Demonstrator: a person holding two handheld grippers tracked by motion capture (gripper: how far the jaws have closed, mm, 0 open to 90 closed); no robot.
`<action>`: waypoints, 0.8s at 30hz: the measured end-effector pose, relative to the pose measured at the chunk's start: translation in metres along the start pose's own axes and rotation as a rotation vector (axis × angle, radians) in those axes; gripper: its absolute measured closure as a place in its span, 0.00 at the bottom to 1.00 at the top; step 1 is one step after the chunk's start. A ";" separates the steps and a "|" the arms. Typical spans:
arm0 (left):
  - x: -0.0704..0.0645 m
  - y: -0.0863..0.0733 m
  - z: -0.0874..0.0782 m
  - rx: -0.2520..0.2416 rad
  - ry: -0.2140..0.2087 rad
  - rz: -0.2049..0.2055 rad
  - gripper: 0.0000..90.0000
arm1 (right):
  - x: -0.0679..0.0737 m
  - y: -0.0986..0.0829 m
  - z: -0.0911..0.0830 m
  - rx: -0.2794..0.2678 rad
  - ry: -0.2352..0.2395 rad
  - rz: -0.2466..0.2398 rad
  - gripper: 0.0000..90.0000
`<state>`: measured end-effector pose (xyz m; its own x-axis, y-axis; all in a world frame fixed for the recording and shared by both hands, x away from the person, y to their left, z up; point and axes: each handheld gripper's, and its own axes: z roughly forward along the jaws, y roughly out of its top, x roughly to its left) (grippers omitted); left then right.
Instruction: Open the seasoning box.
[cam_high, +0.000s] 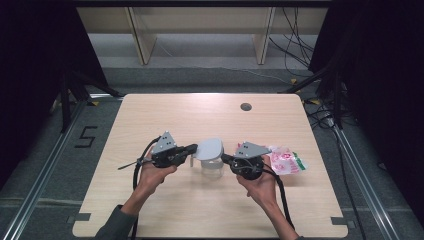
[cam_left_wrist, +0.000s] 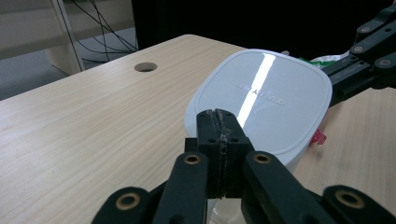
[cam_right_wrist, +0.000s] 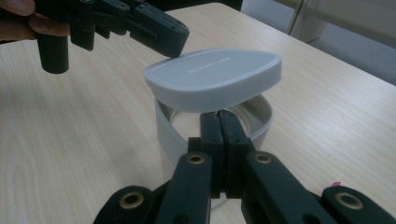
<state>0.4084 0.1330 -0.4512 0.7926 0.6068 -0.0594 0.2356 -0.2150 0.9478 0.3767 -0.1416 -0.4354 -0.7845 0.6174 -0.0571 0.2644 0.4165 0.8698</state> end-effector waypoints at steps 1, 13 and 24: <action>0.001 0.000 0.001 -0.008 -0.007 -0.007 0.96 | 0.000 0.000 0.000 0.003 -0.003 -0.006 1.00; -0.001 -0.001 -0.025 -0.006 0.031 -0.037 0.55 | 0.003 0.013 0.003 -0.028 -0.010 -0.021 1.00; -0.003 -0.025 -0.039 0.059 0.059 -0.038 0.39 | 0.009 0.028 0.012 -0.065 0.016 -0.023 1.00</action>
<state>0.3780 0.1663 -0.4625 0.7482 0.6592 -0.0747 0.2992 -0.2348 0.9249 0.3841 -0.1163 -0.4171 -0.7988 0.5974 -0.0706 0.2095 0.3863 0.8983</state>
